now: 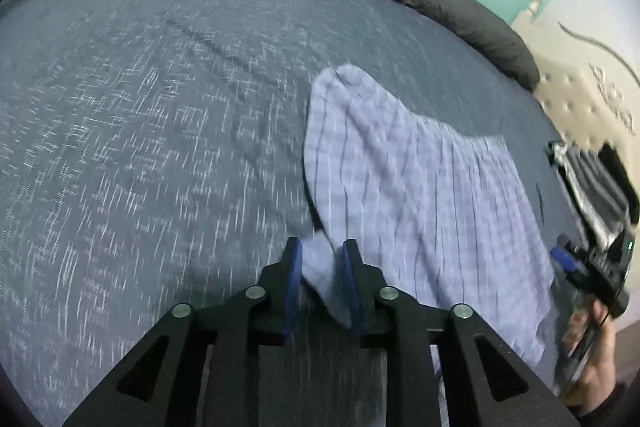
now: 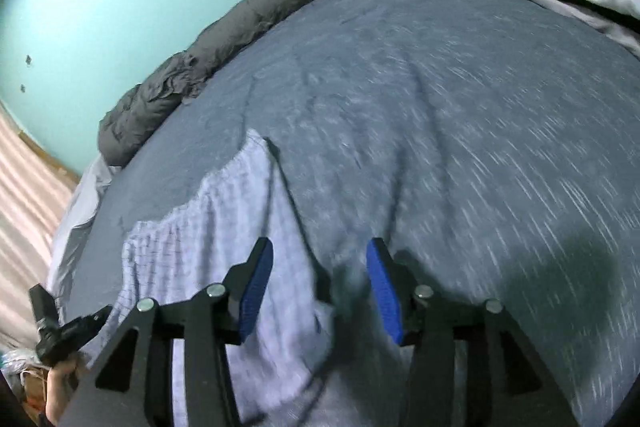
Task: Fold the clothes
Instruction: 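Swing the shorts up and lay them flat on the bed with both grippers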
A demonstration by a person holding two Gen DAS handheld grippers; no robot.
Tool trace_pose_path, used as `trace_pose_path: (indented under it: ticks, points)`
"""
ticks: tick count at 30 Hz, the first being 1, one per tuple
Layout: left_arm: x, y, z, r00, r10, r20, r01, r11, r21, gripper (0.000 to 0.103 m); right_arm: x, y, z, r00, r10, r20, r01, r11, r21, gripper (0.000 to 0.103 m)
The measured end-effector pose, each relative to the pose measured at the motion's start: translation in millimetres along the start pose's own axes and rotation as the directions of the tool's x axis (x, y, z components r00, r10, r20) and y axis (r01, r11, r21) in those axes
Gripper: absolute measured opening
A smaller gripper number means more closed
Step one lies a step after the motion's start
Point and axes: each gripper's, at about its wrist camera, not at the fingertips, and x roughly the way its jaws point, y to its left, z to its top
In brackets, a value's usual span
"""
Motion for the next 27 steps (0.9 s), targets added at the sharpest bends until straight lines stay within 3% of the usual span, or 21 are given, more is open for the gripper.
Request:
trace_pose_path:
  ticks: [10, 15, 17, 20, 27]
  points:
    - [-7, 10, -13, 0.999, 0.022, 0.041, -0.022, 1.0, -0.014, 0.024, 1, -13, -15, 0.996, 0.086, 0.027, -0.088, 0.993, 0.083, 0.049]
    - [5, 5, -13, 0.999, 0.018, 0.033, -0.018, 1.0, 0.003, 0.024, -6, -18, -20, 0.999, 0.052, 0.005, -0.052, 0.996, 0.069, 0.019]
    - [10, 4, -11, 0.999, 0.013, 0.033, -0.013, 1.0, 0.01, 0.018, -7, -19, -23, 0.999, 0.054, 0.001, -0.054, 0.995, 0.081, 0.01]
    - [9, 5, -7, 0.999, 0.002, 0.048, -0.002, 1.0, -0.011, 0.002, -8, -20, -24, 0.998, 0.057, 0.01, -0.057, 0.995, 0.085, 0.004]
    - [-19, 11, -5, 0.992, 0.016, 0.122, -0.011, 0.999, -0.045, 0.001, -24, -16, -18, 0.994, 0.074, 0.074, -0.08, 0.994, 0.076, 0.001]
